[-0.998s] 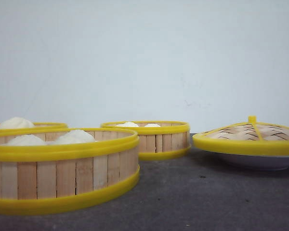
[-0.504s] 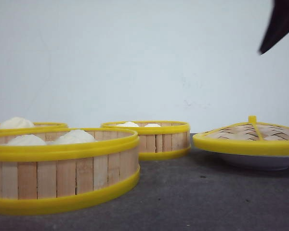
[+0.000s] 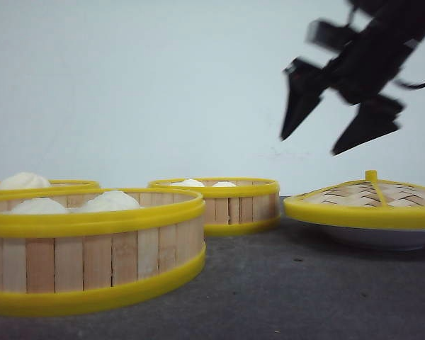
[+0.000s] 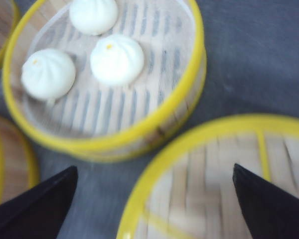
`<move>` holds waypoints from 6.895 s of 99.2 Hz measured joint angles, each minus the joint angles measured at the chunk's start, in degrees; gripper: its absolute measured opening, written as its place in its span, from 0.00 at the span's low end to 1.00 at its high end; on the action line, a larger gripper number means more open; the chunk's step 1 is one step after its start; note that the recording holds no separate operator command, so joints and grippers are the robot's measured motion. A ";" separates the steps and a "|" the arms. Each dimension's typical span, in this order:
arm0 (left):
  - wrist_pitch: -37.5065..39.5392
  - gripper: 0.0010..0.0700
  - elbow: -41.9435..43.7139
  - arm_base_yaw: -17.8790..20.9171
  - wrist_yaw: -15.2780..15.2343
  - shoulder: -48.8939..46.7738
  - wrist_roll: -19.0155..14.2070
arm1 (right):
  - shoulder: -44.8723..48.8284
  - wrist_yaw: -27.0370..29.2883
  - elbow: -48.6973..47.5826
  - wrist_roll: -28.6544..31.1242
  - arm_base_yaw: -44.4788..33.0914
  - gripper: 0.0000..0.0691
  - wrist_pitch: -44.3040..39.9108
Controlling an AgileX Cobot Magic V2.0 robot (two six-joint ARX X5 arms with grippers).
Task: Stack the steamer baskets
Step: 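Reach the right gripper down to the rim of the two-bun basket, then close the right gripper on the rim and lift the basket, then carry the basket over the nearest large basket and lower it on, then open the right gripper and raise it away from the stack, then grasp the rim of the one-bun basket with the left gripper and lift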
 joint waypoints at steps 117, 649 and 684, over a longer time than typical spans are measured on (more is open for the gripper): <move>1.05 0.66 0.00 0.00 -0.07 0.00 0.00 | 29.70 10.27 28.09 2.01 1.81 0.04 -1.73; 13.07 0.59 24.59 14.64 -0.11 50.51 0.22 | -45.97 20.55 -7.23 -0.26 3.34 0.42 -37.79; 14.45 0.07 24.83 15.47 -0.50 52.89 0.04 | -49.62 20.52 -7.30 2.38 3.32 0.42 -39.82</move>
